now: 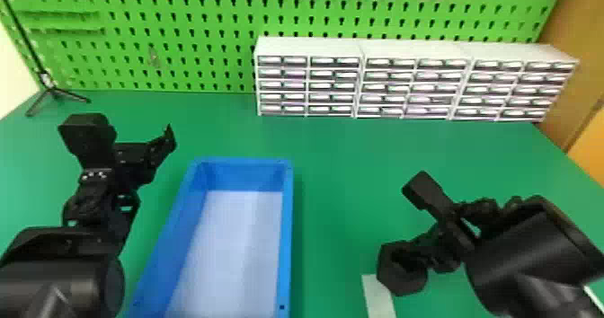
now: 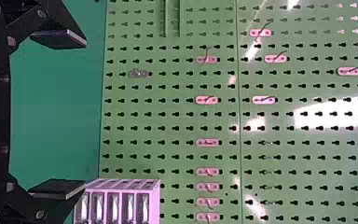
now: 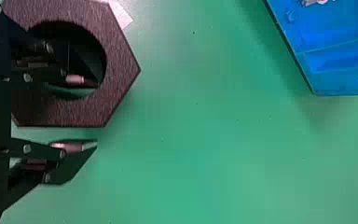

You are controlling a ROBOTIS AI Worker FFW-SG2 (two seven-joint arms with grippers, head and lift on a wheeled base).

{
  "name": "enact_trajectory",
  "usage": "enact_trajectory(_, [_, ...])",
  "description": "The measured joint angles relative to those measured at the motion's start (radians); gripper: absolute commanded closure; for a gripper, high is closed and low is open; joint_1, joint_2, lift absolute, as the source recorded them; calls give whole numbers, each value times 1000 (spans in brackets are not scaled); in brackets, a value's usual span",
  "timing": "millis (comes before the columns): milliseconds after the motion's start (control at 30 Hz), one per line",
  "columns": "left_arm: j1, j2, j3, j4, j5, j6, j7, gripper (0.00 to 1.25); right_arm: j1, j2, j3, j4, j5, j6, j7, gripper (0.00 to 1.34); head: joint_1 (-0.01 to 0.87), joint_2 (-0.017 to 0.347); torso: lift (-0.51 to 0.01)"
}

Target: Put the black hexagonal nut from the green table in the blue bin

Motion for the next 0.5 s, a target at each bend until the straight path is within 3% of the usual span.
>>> enact_trajectory(500, [-4, 0, -2, 0, -2, 0, 0, 213, -6, -7, 12, -16, 26, 14, 1, 987, 683, 28, -96])
